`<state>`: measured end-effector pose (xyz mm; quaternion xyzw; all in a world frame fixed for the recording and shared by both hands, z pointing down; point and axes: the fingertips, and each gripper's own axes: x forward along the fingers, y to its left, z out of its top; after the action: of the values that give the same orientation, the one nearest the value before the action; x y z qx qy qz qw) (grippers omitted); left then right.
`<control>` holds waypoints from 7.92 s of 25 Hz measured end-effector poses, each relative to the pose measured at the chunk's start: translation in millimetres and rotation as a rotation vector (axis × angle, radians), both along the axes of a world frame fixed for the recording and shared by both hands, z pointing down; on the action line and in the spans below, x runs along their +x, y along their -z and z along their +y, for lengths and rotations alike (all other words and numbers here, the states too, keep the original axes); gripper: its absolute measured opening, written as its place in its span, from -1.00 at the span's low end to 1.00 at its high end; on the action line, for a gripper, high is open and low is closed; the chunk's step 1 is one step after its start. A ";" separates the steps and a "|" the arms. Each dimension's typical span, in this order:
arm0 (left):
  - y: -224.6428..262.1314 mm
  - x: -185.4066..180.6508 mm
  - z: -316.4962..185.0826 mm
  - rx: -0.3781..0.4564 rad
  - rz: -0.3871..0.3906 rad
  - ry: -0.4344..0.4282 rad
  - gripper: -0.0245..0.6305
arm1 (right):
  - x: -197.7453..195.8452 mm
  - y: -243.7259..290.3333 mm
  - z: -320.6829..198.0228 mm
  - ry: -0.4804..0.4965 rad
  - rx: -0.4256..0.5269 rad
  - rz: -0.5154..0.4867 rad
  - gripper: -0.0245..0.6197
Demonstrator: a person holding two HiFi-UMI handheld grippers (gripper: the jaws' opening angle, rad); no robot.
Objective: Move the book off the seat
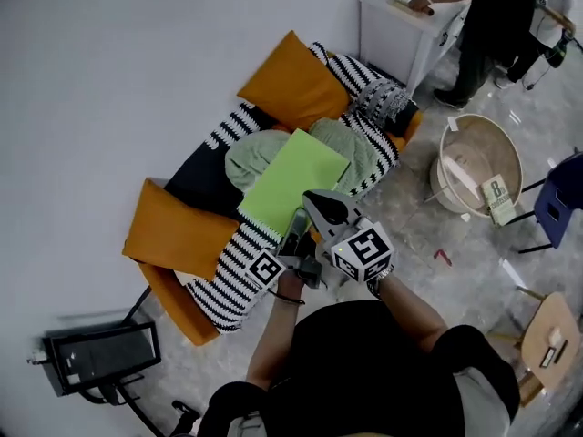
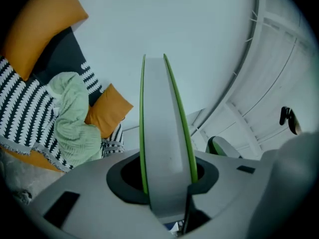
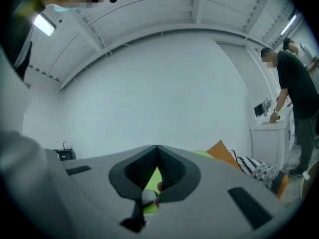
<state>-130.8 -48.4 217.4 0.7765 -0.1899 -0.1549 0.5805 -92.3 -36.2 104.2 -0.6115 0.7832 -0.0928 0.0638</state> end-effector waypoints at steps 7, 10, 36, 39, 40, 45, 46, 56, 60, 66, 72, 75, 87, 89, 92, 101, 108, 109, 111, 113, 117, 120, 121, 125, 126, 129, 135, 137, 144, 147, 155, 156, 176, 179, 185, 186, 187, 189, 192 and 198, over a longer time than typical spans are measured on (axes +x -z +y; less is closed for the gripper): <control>45.5 41.9 0.6 0.011 0.076 -0.099 -0.46 | 38.0 37.7 16.3 -0.092 0.063 0.100 -0.88; 56.2 64.1 3.2 0.038 0.078 -0.165 -0.46 | 61.3 45.6 27.8 -0.170 0.070 0.111 -0.88; 41.2 207.8 76.6 -0.077 0.106 -0.902 -0.46 | 176.1 32.6 110.7 -0.919 -0.069 0.133 -0.88; 39.5 218.4 89.7 -0.091 0.109 -0.950 -0.46 | 185.7 32.4 126.9 -0.984 -0.070 0.126 -0.88; 37.0 220.8 94.1 -0.094 0.105 -0.965 -0.46 | 187.8 32.2 132.3 -1.003 -0.069 0.124 -0.88; 29.1 244.1 126.6 -0.078 0.082 -1.033 -0.46 | 205.5 29.0 171.4 -1.080 -0.075 0.122 -0.88; 29.4 249.9 133.3 -0.080 0.083 -1.039 -0.46 | 210.2 27.1 179.5 -1.089 -0.081 0.120 -0.88; 24.9 316.1 211.0 -0.074 0.075 -1.032 -0.46 | 283.5 20.1 267.5 -1.116 -0.078 0.109 -0.88; 21.7 349.4 239.9 -0.056 0.063 -0.985 -0.46 | 318.0 18.6 304.7 -1.088 -0.075 0.109 -0.88; 23.3 387.6 282.2 -0.046 0.050 -0.928 -0.46 | 362.7 19.0 365.9 -1.073 -0.069 0.090 -0.88; 10.3 407.9 305.5 -0.042 0.021 -0.890 -0.46 | 390.4 2.7 407.3 -1.067 -0.082 0.055 -0.88; -1.4 415.7 312.6 -0.070 0.001 -0.870 -0.46 | 404.0 -8.5 420.6 -1.072 -0.096 0.026 -0.88; -48.5 491.3 287.8 -0.117 -0.045 -0.853 -0.46 | 486.3 -31.1 399.3 -1.067 -0.153 0.015 -0.88; -53.7 512.0 280.9 -0.130 -0.032 -0.872 -0.46 | 508.0 -32.8 391.2 -1.077 -0.169 0.017 -0.88; -68.1 544.7 270.3 -0.134 -0.039 -0.912 -0.46 | 545.0 -31.7 377.3 -1.096 -0.191 0.023 -0.88; -92.4 635.7 232.0 -0.146 -0.059 -0.987 -0.46 | 631.1 -39.5 326.7 -1.116 -0.228 0.009 -0.88; -137.6 658.9 200.5 -0.142 -0.114 -0.960 -0.46 | 655.5 -89.1 291.3 -1.046 -0.286 -0.062 -0.88; -144.2 659.9 197.1 -0.149 -0.114 -0.957 -0.46 | 657.3 -96.9 288.1 -1.038 -0.295 -0.073 -0.88; -159.1 661.1 194.6 -0.179 -0.113 -0.953 -0.46 | 661.7 -113.8 285.3 -1.022 -0.316 -0.093 -0.88; -177.9 664.9 192.1 -0.203 -0.115 -0.944 -0.46 | 669.0 -131.3 284.1 -1.006 -0.335 -0.110 -0.88; -212.9 669.5 185.4 -0.228 -0.144 -0.931 -0.46 | 679.1 -161.3 277.2 -0.974 -0.357 -0.152 -0.88; -245.1 675.0 179.9 -0.202 -0.194 -0.943 -0.46 | 685.8 -187.7 269.6 -0.941 -0.383 -0.163 -0.88; -255.3 680.1 176.8 -0.189 -0.202 -0.947 -0.46 | 689.4 -196.8 266.2 -0.931 -0.389 -0.163 -0.88; -297.5 691.7 168.1 -0.207 -0.235 -0.933 -0.46 | 698.0 -233.2 256.8 -0.901 -0.405 -0.193 -0.88; -308.5 691.9 166.0 -0.212 -0.243 -0.929 -0.46 | 697.8 -244.1 255.1 -0.895 -0.412 -0.208 -0.88; -339.6 700.4 158.9 -0.222 -0.240 -0.912 -0.46 | 700.4 -281.5 249.0 -0.866 -0.435 -0.226 -0.88; -394.0 702.8 156.8 -0.247 -0.240 -0.908 -0.46 | 711.3 -345.5 238.5 -0.824 -0.465 -0.240 -0.88; -413.0 700.8 158.0 -0.252 -0.250 -0.914 -0.46 | 715.5 -363.2 237.0 -0.818 -0.474 -0.248 -0.88; -468.3 692.9 160.2 -0.266 -0.272 -0.906 -0.46 | 718.8 -412.3 243.6 -0.816 -0.511 -0.270 -0.88; -486.0 694.2 161.4 -0.243 -0.272 -0.917 -0.46 | 718.2 -430.1 249.4 -0.821 -0.532 -0.289 -0.88; -518.3 689.9 166.9 -0.191 -0.336 -0.978 -0.46 | 705.1 -454.8 248.8 -0.788 -0.562 -0.303 -0.88; -523.6 687.7 168.5 -0.187 -0.362 -0.990 -0.46 | 704.2 -455.7 248.2 -0.786 -0.562 -0.305 -0.88; -588.9 706.9 167.4 -0.035 -0.707 -1.050 0.19 | 697.3 -472.0 253.9 -0.799 -0.573 -0.342 -0.88; -589.0 713.6 167.4 0.012 -0.738 -1.059 0.23 | 696.1 -473.4 254.8 -0.797 -0.575 -0.346 -0.88; -587.2 725.2 171.9 0.054 -0.786 -1.077 0.27 | 695.8 -474.7 255.9 -0.802 -0.581 -0.350 -0.88; -586.4 725.2 170.2 0.072 -0.803 -1.072 0.29 | 695.8 -474.2 255.4 -0.804 -0.580 -0.350 -0.88; -585.2 725.1 168.1 0.097 -0.825 -1.063 0.32 | 695.9 -473.6 254.9 -0.804 -0.579 -0.350 -0.88; -582.5 724.9 164.5 0.157 -0.868 -1.043 0.39 | 695.8 -473.2 254.4 -0.806 -0.577 -0.349 -0.88; -580.2 722.6 160.0 0.212 -0.922 -1.002 0.40 | 695.5 -472.8 253.6 -0.809 -0.577 -0.349 -0.88; -571.0 713.2 138.6 0.309 -1.003 -0.885 0.40 | 693.5 -468.2 248.8 -0.810 -0.571 -0.343 -0.88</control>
<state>582.5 90.2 788.4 0.8328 -0.0764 0.4499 0.3134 601.2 212.6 572.4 -0.8344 0.4057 -0.3694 0.0526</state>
